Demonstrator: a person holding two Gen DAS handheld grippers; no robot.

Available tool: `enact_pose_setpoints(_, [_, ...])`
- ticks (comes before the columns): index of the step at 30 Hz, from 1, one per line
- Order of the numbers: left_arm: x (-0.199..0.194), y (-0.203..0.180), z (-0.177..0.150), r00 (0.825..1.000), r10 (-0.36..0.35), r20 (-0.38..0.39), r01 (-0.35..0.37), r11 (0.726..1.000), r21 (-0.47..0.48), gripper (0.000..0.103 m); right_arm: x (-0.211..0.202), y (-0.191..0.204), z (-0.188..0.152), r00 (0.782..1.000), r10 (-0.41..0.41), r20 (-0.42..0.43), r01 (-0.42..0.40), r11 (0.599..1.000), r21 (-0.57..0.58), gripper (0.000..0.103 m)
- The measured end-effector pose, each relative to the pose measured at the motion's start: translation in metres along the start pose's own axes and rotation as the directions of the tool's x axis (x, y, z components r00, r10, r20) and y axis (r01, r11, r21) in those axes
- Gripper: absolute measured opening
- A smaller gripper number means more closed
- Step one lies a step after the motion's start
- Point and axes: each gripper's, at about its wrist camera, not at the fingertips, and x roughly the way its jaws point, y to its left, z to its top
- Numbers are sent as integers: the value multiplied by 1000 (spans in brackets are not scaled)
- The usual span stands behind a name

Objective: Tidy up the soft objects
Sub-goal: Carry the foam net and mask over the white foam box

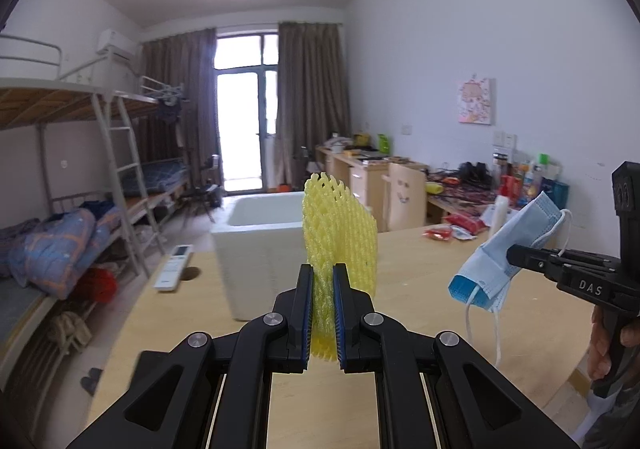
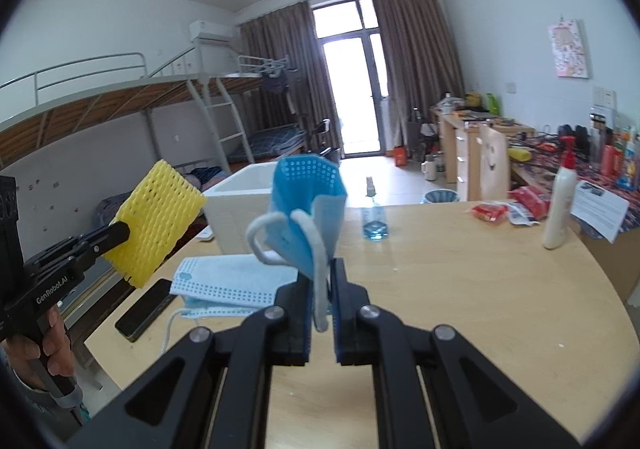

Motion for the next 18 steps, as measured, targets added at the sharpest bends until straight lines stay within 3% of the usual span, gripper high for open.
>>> enact_pose_setpoints(10, [-11,27,-4,996,87,2,-86,996,-33,10,25,29,3,994,108,-31,-109,993,-34,11])
enact_pose_setpoints(18, [-1,33,-6,996,88,-23,-90,995,-50,10,34,33,3,990,128,-52,-131,991,-43,11])
